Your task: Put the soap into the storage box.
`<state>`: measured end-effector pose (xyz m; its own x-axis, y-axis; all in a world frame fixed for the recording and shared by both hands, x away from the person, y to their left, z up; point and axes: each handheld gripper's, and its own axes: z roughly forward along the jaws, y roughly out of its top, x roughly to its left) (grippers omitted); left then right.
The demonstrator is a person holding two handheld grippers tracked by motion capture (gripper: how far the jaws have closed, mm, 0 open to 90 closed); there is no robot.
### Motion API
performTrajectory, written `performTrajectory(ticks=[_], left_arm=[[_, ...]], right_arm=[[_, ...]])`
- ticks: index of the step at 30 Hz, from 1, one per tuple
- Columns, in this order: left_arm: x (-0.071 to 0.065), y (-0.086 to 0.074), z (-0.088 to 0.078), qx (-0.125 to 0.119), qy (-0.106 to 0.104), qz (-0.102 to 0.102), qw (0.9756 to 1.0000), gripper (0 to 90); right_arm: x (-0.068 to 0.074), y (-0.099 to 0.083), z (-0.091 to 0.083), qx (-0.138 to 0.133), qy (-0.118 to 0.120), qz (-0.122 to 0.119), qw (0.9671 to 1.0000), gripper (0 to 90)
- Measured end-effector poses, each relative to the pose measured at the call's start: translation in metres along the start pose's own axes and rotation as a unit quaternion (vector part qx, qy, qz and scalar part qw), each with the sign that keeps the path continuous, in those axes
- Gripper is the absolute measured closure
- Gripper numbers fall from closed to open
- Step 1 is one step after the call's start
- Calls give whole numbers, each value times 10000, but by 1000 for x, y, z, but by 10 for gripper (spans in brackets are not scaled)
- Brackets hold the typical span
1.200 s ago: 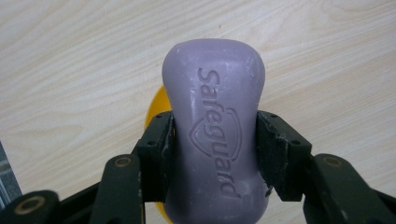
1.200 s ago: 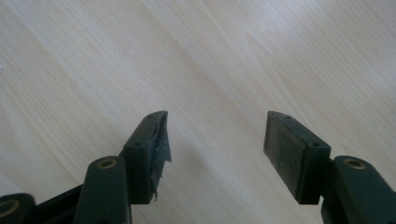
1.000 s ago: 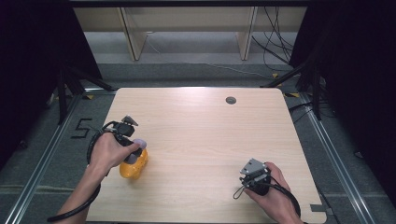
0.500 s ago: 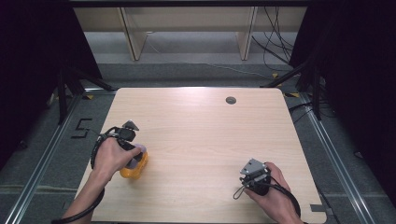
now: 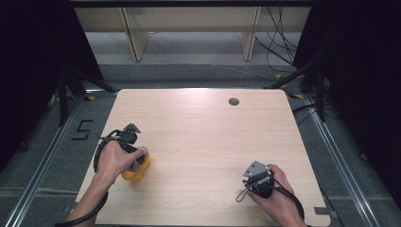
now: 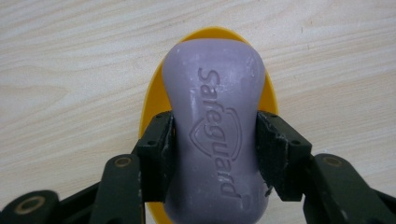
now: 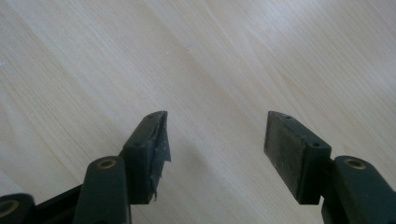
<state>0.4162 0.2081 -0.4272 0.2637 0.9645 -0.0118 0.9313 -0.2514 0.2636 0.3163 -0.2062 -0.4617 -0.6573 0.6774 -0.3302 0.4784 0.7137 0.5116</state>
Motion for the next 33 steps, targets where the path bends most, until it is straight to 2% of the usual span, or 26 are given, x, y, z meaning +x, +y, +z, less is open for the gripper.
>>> performTrajectory(ticks=[6,9,16,29,33], left_arm=[[-1,0,2,-14,85,25,10000,485],[-2,1,3,6,90,-43,10000,485],[-3,2,4,23,117,-18,9999,485],[-6,4,8,16,138,-112,9998,485],[-6,3,9,19,164,-64,9998,484]], right_arm=[[0,0,0,2,4,-1,10000,402],[0,0,0,-10,0,0,10000,403],[0,0,0,17,44,19,10000,402],[1,0,1,46,68,1,10000,402],[1,0,1,50,65,7,10000,402]])
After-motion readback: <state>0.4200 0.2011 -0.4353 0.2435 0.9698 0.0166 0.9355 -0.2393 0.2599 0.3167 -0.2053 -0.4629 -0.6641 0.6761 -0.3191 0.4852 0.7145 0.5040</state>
